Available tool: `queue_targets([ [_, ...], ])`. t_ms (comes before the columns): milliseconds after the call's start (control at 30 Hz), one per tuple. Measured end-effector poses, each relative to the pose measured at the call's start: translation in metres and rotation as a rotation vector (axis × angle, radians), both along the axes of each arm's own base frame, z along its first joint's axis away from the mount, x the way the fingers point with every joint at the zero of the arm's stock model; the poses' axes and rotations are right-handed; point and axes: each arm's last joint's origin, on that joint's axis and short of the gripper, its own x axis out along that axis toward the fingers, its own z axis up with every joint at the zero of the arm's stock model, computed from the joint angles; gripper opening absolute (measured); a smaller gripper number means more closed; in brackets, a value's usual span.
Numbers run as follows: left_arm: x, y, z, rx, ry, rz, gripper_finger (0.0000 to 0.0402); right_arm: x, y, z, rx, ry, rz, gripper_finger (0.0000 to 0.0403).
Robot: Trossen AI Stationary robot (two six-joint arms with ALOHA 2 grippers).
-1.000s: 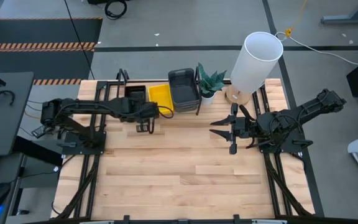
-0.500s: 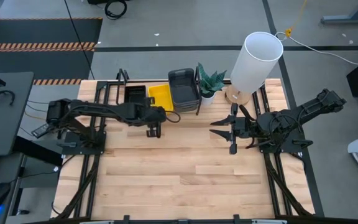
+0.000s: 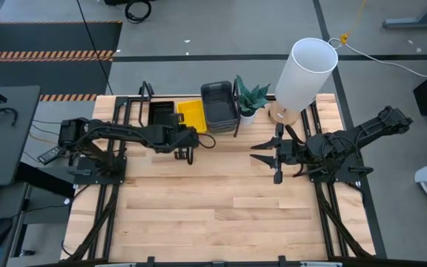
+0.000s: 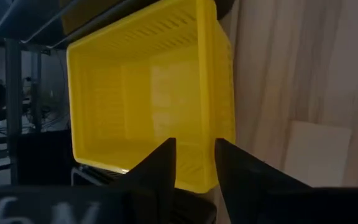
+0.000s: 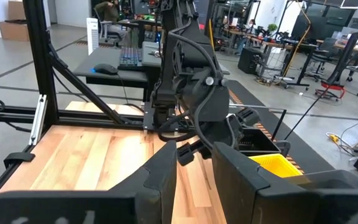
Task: Stack baskets on shelf by color
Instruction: Adjust the yellow bin, then return to Home Position
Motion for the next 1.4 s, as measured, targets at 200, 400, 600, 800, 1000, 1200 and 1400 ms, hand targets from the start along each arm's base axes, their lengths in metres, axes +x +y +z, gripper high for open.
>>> queue_targets([
  [200, 0.0, 0.001, 0.001, 0.035, 0.002, 0.019, 0.0117, 0.0, 0.0, 0.0, 0.0, 0.001, 0.0, 0.0108],
  [400, -0.002, 0.002, 0.001, 0.076, 0.018, 0.033, 0.0117, 0.0, 0.0, 0.0, 0.0, 0.001, 0.0, 0.0108],
  [600, -0.003, -0.001, 0.003, 0.053, 0.013, 0.02, 0.0117, 0.0, 0.0, 0.0, 0.0, 0.001, 0.0, 0.0108],
  [800, -0.015, -0.001, 0.022, -0.038, -0.089, 0.035, 0.0116, 0.0, 0.0, -0.001, -0.001, 0.011, -0.003, 0.0108],
  [1000, -0.038, 0.001, 0.059, -0.178, -0.324, 0.096, 0.0116, -0.001, -0.002, -0.004, -0.022, 0.036, -0.076, 0.0108],
  [1200, -0.06, -0.01, 0.089, -0.218, -0.48, 0.066, 0.0116, -0.002, -0.003, -0.009, -0.034, 0.089, -0.087, 0.0093],
  [1400, -0.073, -0.026, 0.104, -0.246, -0.564, 0.017, 0.0116, -0.002, -0.006, -0.011, -0.041, 0.108, -0.1, 0.0067],
])
